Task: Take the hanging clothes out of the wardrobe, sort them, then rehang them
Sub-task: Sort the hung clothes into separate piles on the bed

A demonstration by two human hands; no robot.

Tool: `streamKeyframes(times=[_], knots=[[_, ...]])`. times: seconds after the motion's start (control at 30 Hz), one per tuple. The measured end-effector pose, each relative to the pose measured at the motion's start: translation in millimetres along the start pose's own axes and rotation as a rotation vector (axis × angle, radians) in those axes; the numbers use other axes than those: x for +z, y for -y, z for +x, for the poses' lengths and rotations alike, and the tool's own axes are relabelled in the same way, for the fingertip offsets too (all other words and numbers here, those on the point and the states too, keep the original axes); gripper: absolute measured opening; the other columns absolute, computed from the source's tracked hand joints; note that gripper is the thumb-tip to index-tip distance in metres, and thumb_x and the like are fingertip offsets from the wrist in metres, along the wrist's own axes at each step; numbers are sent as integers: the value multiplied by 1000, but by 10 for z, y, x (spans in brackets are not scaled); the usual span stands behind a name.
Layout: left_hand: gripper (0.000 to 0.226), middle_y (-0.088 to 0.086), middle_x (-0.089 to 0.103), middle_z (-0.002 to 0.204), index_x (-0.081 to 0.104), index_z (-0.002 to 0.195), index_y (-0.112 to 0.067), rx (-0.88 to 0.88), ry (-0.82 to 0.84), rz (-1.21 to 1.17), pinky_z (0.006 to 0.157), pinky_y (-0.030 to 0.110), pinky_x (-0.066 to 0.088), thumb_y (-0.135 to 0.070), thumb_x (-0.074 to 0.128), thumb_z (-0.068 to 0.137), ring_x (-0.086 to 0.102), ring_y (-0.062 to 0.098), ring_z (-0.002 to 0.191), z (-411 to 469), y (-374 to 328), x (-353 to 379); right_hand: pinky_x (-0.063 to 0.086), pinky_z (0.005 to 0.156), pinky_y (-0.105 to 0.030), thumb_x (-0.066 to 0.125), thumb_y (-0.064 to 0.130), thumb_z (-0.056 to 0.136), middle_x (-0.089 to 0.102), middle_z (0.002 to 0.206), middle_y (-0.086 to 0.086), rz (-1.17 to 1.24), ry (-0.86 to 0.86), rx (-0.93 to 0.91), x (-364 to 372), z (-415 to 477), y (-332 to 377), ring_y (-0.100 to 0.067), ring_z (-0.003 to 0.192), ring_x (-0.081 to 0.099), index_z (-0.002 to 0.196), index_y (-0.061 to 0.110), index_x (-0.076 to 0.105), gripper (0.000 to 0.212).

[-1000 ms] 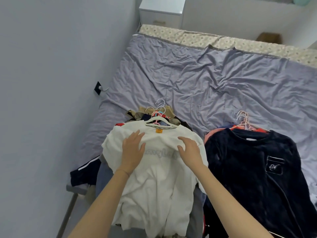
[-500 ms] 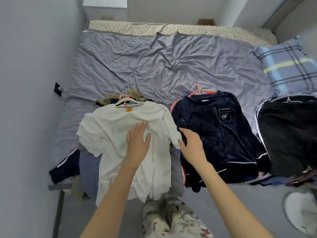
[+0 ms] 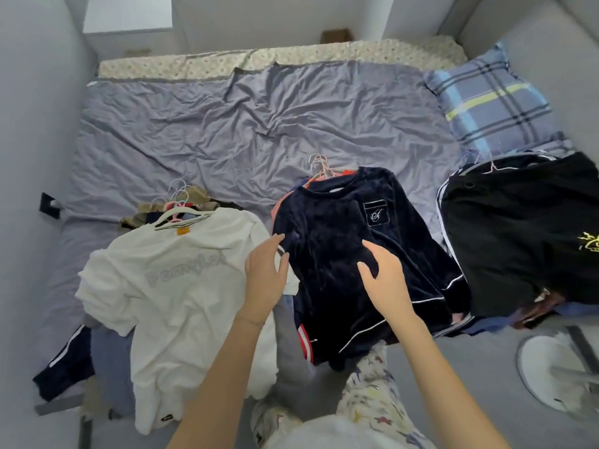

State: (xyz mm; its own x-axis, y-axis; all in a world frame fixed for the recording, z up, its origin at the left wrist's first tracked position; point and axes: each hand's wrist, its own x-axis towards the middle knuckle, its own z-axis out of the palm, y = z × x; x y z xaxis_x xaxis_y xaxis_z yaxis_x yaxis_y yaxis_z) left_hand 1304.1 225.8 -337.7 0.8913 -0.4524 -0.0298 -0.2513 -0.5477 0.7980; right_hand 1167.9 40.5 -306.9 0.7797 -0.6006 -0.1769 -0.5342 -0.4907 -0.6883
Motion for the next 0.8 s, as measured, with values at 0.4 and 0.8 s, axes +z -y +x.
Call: streamKeyframes(times=[0.4,0.8], knots=[[43,3,53,142,50,139,-11,-260,-50,50,114,39,34,-15,56,97,46,19,133,1366,-411,1800,28,112,-29,53,24,99,46,145,3,-38,216,-4,-786,2427,-1257,-13,136,34,145,22,42,47],[58,5,31,157,29,152,-15,-315,16,437,119,52,14,-32,48,100,22,23,147,3064,1112,2980,2,122,-47,36,55,99,6,164,-7,-530,318,-258,670,4600,-2322,-28,151,0,157,26,6,71]])
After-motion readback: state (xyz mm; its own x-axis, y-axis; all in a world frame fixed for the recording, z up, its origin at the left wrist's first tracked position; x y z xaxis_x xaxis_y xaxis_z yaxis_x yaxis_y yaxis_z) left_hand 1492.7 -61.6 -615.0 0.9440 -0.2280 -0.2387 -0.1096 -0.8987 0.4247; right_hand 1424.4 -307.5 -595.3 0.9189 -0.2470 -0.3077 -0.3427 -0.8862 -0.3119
